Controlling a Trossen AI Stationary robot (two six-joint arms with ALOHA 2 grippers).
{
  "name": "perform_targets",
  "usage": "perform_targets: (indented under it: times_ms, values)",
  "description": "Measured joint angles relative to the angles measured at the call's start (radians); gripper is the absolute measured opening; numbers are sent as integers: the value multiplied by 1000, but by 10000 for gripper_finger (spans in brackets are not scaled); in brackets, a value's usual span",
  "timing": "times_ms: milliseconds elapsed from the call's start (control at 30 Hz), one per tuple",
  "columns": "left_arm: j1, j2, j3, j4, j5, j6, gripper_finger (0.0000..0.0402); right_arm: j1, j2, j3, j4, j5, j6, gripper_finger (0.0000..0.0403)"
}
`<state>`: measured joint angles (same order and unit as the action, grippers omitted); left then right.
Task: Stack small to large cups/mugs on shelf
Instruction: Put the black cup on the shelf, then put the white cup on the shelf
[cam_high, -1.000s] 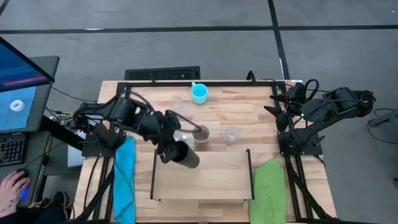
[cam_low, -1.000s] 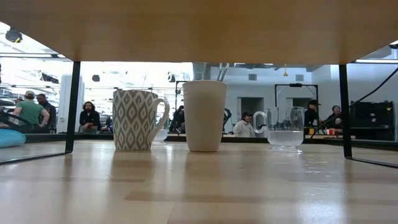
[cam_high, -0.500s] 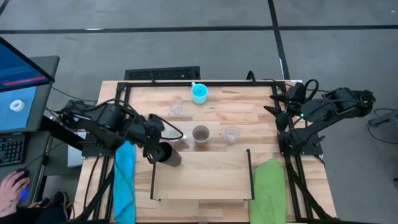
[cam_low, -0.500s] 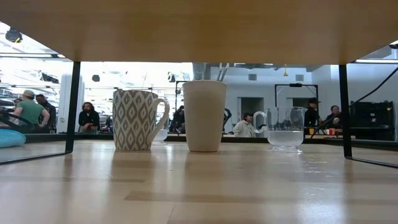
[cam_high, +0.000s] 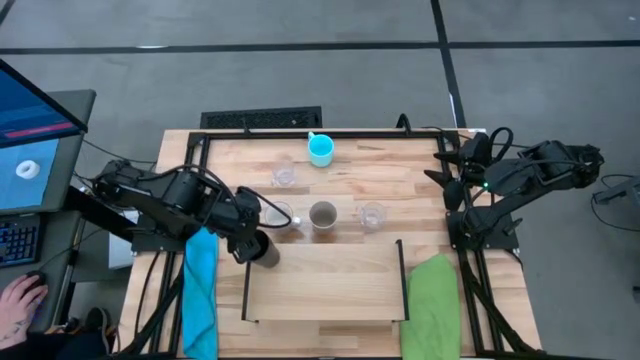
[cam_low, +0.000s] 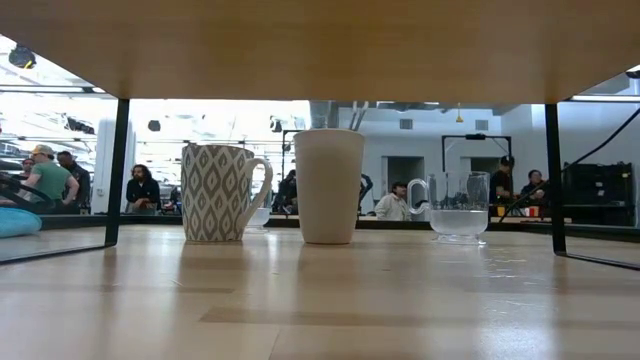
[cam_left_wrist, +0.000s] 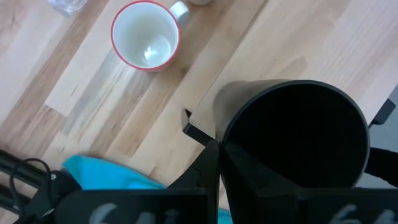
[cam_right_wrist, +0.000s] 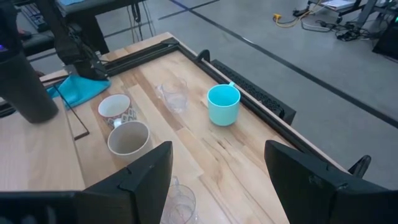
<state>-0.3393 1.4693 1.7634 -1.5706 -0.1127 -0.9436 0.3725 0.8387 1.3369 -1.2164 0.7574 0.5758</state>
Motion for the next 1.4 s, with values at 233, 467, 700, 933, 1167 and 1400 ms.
perform_targets:
  times_ms: [233, 467, 700, 933, 1167, 1400]
  values:
    - [1, 4, 0, 0, 26, 15, 0, 0, 0, 0, 0, 2, 0, 279]
    - [5, 4, 0, 0, 21, 19, 20, 0, 0, 0, 0, 2, 0, 279]
    - [5, 4, 0, 0, 9, 18, 72, 0, 0, 0, -1, 2, 0, 279]
    - [5, 5, 4, 35, 8, 34, 102, 0, 0, 0, -1, 2, 0, 279]
    - [5, 5, 59, 131, 20, 86, 146, 0, 0, 0, -1, 1, 0, 279]
    - [23, 5, 139, 128, -35, 113, 171, 0, 0, 0, -1, 1, 0, 279]
